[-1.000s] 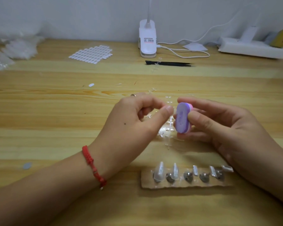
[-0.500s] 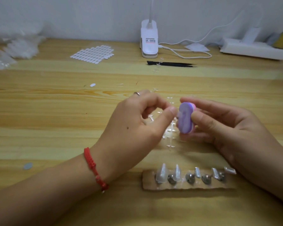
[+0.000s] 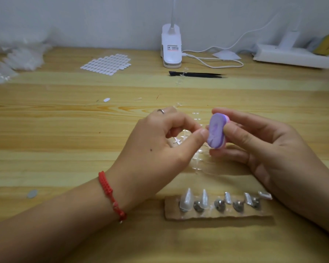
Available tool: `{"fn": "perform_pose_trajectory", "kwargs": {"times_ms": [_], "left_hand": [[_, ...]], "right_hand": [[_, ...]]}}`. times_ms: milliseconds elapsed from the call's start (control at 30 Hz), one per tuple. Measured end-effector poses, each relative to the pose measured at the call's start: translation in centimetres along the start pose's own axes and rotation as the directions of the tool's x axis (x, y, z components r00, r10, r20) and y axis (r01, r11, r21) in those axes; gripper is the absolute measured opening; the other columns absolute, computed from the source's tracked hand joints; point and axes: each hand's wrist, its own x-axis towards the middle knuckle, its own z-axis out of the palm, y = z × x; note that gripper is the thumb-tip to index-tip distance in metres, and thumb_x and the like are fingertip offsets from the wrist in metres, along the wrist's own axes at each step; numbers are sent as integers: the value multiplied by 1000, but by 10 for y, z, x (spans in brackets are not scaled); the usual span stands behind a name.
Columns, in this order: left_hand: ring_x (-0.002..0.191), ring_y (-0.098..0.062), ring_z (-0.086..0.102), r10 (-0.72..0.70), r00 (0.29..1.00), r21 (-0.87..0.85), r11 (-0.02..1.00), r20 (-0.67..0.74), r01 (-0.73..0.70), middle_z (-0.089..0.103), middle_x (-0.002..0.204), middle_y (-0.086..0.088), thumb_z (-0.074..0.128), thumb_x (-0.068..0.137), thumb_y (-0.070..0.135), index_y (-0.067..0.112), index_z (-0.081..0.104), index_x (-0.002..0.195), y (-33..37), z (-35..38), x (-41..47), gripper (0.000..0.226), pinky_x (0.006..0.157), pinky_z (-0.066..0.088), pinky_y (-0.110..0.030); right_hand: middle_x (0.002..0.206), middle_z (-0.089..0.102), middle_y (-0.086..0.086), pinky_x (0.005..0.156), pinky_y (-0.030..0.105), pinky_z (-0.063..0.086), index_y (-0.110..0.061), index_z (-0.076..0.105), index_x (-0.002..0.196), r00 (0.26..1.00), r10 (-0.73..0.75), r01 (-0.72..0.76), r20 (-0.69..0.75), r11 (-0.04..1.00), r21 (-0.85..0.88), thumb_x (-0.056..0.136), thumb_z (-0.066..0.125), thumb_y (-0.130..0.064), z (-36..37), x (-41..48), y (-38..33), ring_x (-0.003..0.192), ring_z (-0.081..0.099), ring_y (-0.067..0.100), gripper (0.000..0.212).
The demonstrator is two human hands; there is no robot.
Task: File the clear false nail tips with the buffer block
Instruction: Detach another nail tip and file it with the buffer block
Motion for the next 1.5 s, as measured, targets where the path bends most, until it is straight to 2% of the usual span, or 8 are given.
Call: {"fn": "perform_pose_trajectory", "kwargs": {"times_ms": [167,333,667,867,1067,1233,1367,1500], "left_hand": [[64,-3,40,17,995,8,1000,-102,-16,41,65,6,61,78,37,28,66,72,-1,-3,2,13,63,31,-11],[56,-2,39,-32,999,-22,999,1,32,40,59,12,67,78,35,25,68,69,0,0,0,13,55,30,-12],[55,-2,40,-40,999,-20,999,14,40,41,61,11,62,74,38,25,67,69,0,1,0,15,54,30,-11],[63,-3,38,-19,997,-9,1000,-79,19,41,66,4,60,78,37,27,66,72,-1,-1,0,13,60,32,-14],[58,-3,39,-14,999,-2,1000,42,14,40,65,8,61,76,36,23,69,72,2,0,-2,15,55,30,-11],[61,-4,38,-25,998,-19,1000,-51,24,45,69,-4,58,78,36,28,63,71,1,-2,1,12,59,33,-18],[56,-4,37,-20,999,-2,1000,43,20,40,66,4,59,77,36,26,64,70,1,0,-1,14,54,30,-12],[60,-4,37,-42,997,-28,999,-59,40,44,67,-1,58,77,38,28,63,69,-2,-2,1,14,57,32,-15]], "right_hand": [[101,76,5,74,25,58,-28,75,108,998,15,-13,62,999,-32,73,71,-33,1,0,0,88,73,17,35],[99,76,8,72,24,58,-25,76,106,1000,2,-2,16,1000,23,72,72,-32,-1,1,1,86,73,17,35],[97,75,10,70,23,58,-26,77,104,1000,0,-1,1,999,43,71,73,-32,-3,2,2,84,72,17,35],[104,75,5,75,27,58,-28,74,111,997,20,-17,75,999,-28,75,73,-35,-1,0,1,93,72,19,36],[101,75,7,74,25,58,-26,75,109,999,38,-39,22,999,33,73,74,-34,-2,2,0,89,73,18,37],[102,75,3,74,25,58,-29,74,109,996,39,-36,74,998,-42,74,73,-35,1,0,0,90,73,17,35],[100,76,5,75,24,58,-28,75,107,1000,16,-16,17,1000,8,73,73,-34,-1,1,0,89,73,18,35],[100,76,2,72,23,58,-28,74,109,997,15,-9,78,997,-77,78,77,-29,1,-1,0,90,73,16,31]]}}
